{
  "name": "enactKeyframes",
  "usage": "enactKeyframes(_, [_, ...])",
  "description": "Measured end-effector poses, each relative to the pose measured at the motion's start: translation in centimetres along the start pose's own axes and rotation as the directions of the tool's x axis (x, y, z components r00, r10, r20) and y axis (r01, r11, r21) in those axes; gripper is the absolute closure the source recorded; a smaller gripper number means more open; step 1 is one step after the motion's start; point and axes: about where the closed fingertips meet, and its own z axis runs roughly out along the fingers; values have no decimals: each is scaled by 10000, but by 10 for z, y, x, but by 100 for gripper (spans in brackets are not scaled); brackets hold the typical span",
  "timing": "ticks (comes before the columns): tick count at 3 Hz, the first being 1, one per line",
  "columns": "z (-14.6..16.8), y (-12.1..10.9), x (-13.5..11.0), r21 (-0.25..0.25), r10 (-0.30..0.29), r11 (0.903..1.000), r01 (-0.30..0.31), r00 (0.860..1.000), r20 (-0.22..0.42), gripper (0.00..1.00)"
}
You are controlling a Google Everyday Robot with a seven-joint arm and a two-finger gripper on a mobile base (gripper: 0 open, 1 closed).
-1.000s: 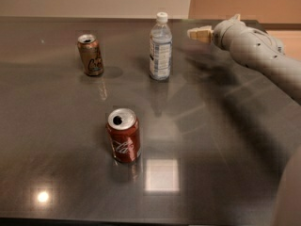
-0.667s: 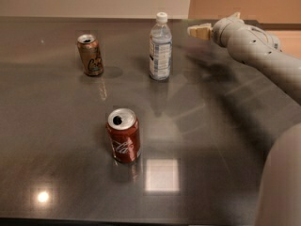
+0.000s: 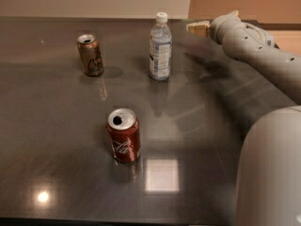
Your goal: Move blue plastic bottle near coke can
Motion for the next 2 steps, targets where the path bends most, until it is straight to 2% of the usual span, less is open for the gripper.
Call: enactKeyframes(2, [18, -3, -8, 170, 230, 9996, -239, 9985, 502, 0])
